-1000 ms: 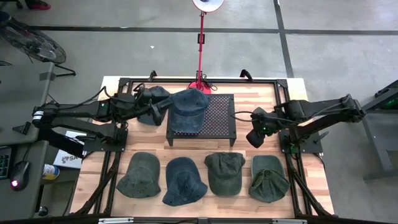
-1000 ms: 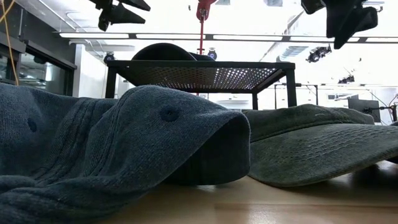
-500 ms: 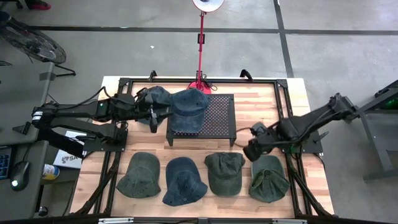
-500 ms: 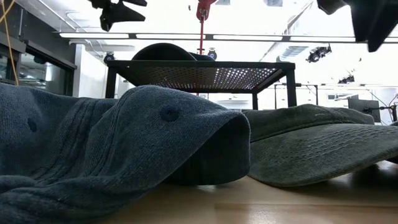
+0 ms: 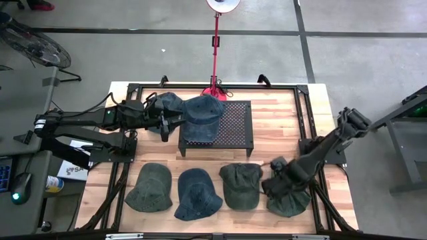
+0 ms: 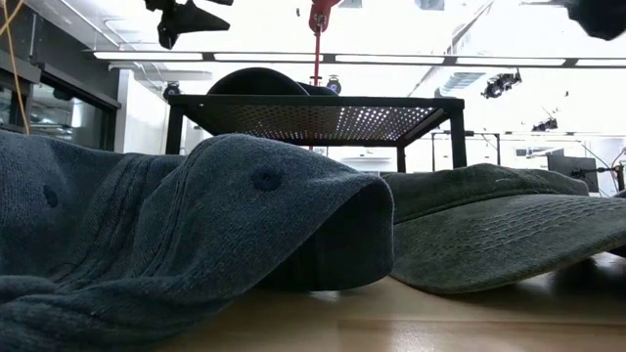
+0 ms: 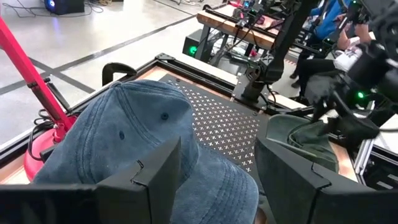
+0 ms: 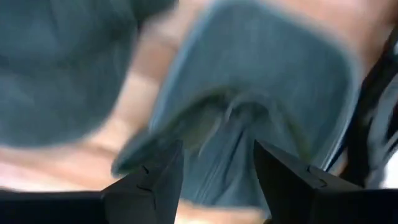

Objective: Pick & Place hat
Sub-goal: Put the bottom right gray cap on the shelf

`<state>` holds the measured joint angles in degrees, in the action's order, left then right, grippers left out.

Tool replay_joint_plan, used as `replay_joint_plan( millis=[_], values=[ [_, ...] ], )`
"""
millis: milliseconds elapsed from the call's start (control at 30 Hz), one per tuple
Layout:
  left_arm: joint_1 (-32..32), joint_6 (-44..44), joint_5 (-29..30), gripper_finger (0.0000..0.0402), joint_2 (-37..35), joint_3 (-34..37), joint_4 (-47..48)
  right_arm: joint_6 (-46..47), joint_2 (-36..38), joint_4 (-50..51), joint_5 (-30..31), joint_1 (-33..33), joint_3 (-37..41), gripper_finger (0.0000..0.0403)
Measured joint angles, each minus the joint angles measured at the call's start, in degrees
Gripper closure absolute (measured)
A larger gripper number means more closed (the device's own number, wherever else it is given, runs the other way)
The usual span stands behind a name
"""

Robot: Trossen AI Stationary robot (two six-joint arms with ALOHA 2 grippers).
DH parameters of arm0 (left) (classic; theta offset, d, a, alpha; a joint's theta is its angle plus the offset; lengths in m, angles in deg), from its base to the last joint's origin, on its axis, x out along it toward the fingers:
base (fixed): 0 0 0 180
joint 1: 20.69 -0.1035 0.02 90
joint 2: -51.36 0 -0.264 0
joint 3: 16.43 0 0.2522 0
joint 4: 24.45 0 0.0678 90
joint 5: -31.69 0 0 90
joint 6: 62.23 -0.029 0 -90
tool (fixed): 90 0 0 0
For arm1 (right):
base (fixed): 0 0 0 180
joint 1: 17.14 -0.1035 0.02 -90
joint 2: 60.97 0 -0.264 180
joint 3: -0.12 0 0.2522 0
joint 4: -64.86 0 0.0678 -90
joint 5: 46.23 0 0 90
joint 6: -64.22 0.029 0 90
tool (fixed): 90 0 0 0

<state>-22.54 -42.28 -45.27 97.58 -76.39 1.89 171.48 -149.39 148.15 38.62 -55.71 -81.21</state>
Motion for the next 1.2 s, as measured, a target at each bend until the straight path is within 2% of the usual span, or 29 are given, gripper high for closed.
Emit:
replay_joint_plan(
  millis=[200,433,667,1033,1200],
  values=[
    [0.0,-0.4,-0.5,0.0199,0.0,0.0,0.0,10.2,-3.3,-8.1,-3.2,-2.1,0.0,0.0217],
    [0.0,-1.7,-3.3,0.0199,0.0,0.0,0.0,15.9,-3.6,-16.3,-3.5,0.9,0.0,0.0217],
    [0.0,-2.1,-4.6,0.0199,0.0,0.0,1.9,20.8,-6.3,-22.9,-7.4,2.7,0.0,0.0217],
    [0.0,-3.7,-5.1,0.0199,0.0,0.0,2.7,22.8,-9.4,-23.2,-10.7,4.5,-0.2,0.0217],
    [0.0,-3.8,-5.1,0.0199,0.0,0.0,2.7,24.1,-9.4,-23.5,-14.8,4.4,-0.2,0.0217]
  ],
)
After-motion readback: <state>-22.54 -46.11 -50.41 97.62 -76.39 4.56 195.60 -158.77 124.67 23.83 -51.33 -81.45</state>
